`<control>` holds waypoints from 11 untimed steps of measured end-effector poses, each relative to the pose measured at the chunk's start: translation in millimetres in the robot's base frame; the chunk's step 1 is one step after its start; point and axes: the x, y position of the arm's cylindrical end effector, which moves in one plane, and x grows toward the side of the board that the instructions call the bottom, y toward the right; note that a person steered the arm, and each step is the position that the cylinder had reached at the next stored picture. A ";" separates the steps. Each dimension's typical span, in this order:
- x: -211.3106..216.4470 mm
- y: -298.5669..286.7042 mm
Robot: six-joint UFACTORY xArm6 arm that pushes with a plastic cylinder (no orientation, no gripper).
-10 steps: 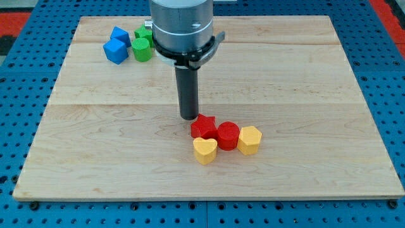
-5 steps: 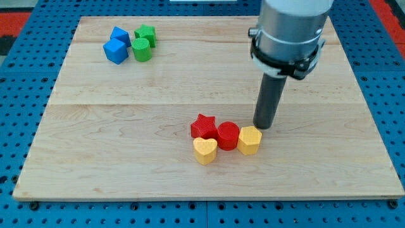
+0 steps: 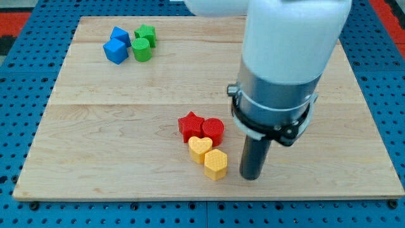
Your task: Push the yellow heart bottom left to the blue blocks
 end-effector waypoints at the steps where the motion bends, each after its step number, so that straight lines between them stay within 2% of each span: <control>1: 3.5 -37.6; 2: 1.8 -82.7; 3: -32.2 -91.7; 5: -38.2 -14.8; 6: -61.3 -36.3; 8: -64.4 -164.0; 9: -102.2 -181.2; 10: -105.4 -160.8; 11: -142.2 -165.7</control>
